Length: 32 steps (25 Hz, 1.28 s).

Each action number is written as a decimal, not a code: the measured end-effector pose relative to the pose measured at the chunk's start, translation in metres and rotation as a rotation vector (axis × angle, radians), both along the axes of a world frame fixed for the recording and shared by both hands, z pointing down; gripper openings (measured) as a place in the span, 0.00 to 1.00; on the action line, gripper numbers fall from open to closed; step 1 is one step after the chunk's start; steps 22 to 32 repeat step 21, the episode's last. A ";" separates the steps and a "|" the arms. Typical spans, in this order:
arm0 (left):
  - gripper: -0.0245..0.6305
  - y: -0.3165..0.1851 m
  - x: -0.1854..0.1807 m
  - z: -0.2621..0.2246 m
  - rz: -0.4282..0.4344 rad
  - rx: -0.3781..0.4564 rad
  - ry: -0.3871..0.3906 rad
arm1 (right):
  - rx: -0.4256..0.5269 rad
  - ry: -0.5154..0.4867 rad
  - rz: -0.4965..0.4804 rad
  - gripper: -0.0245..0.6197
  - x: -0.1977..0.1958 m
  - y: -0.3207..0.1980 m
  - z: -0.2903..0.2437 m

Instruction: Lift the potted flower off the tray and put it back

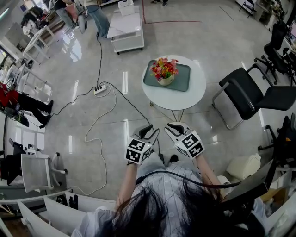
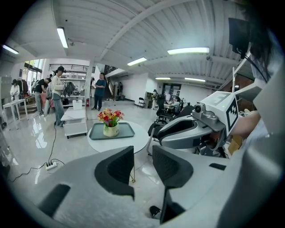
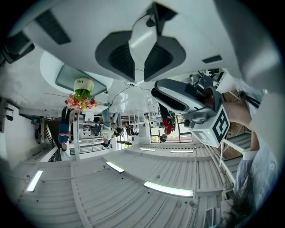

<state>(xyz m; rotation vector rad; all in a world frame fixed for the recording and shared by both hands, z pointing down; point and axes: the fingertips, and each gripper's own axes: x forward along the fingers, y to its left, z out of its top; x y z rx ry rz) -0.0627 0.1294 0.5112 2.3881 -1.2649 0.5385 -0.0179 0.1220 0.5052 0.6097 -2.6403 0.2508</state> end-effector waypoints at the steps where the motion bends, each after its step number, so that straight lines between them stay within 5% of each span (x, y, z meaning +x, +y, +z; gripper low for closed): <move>1: 0.26 0.000 0.001 0.000 -0.002 -0.001 -0.002 | -0.001 0.000 -0.001 0.17 0.001 0.000 0.000; 32: 0.26 0.007 0.004 0.002 -0.051 -0.010 0.000 | -0.006 0.007 -0.043 0.17 0.008 0.007 0.005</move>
